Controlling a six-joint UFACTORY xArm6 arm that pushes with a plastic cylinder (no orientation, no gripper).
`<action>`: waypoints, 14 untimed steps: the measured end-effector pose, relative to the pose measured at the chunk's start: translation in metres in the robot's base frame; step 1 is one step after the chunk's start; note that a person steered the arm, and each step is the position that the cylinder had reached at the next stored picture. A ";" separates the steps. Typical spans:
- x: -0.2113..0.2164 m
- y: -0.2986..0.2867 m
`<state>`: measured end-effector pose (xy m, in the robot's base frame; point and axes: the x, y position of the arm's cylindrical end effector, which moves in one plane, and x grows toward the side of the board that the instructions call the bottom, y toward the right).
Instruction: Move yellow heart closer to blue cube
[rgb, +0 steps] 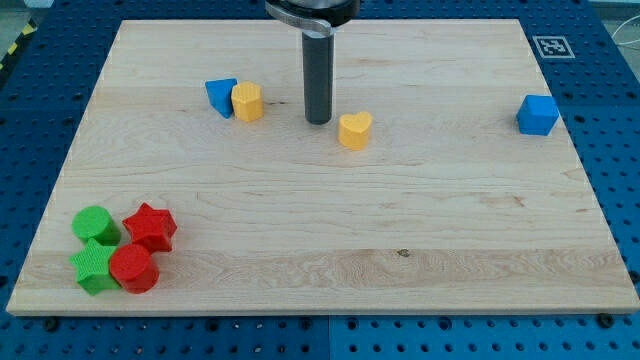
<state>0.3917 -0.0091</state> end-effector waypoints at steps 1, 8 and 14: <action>0.033 0.016; 0.023 0.035; 0.017 0.032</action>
<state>0.4085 0.0227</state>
